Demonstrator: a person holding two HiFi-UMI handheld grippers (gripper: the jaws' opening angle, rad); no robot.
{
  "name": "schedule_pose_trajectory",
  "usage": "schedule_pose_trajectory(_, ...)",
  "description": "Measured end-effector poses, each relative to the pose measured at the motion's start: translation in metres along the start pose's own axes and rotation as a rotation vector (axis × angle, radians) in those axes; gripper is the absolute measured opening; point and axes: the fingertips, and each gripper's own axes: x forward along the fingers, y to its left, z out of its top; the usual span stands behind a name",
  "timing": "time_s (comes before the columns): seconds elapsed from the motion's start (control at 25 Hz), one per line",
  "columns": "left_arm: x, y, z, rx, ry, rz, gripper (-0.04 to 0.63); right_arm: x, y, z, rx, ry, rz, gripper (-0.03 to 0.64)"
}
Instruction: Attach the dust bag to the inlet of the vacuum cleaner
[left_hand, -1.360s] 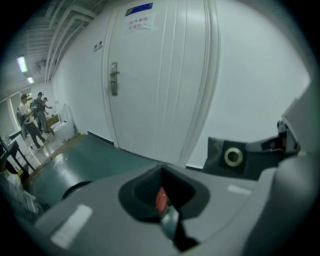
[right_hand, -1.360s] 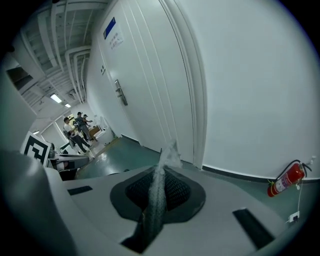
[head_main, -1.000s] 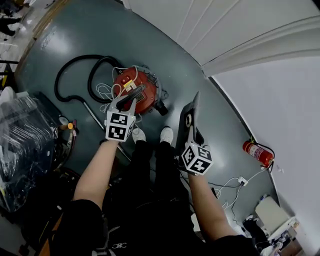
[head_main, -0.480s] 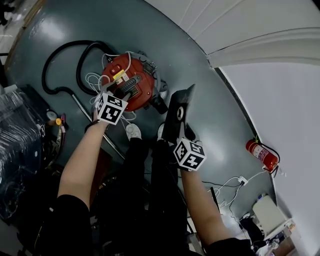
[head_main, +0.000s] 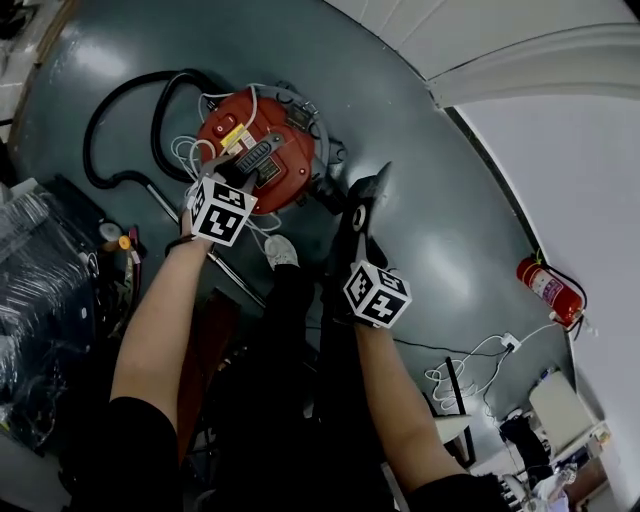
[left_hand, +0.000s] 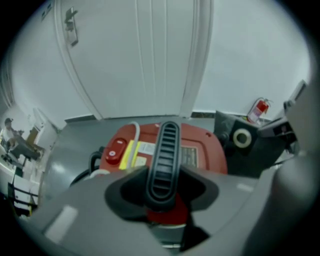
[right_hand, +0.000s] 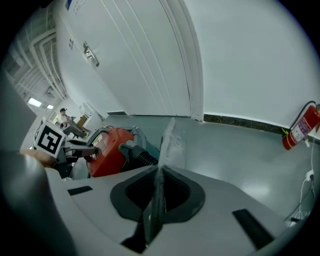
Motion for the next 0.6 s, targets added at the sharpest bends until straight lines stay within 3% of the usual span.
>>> schedule_pose_trajectory(0.36,0.000,-0.002,-0.001,-0.003,-0.021,-0.042,0.160,0.023,0.012,-0.012,0.175,0.009,-0.010,0.014)
schedule_pose_trajectory(0.6,0.000,-0.001,0.002,-0.003,-0.040,-0.051,0.161,0.039,0.027,-0.016,0.208,0.028,0.010,0.015)
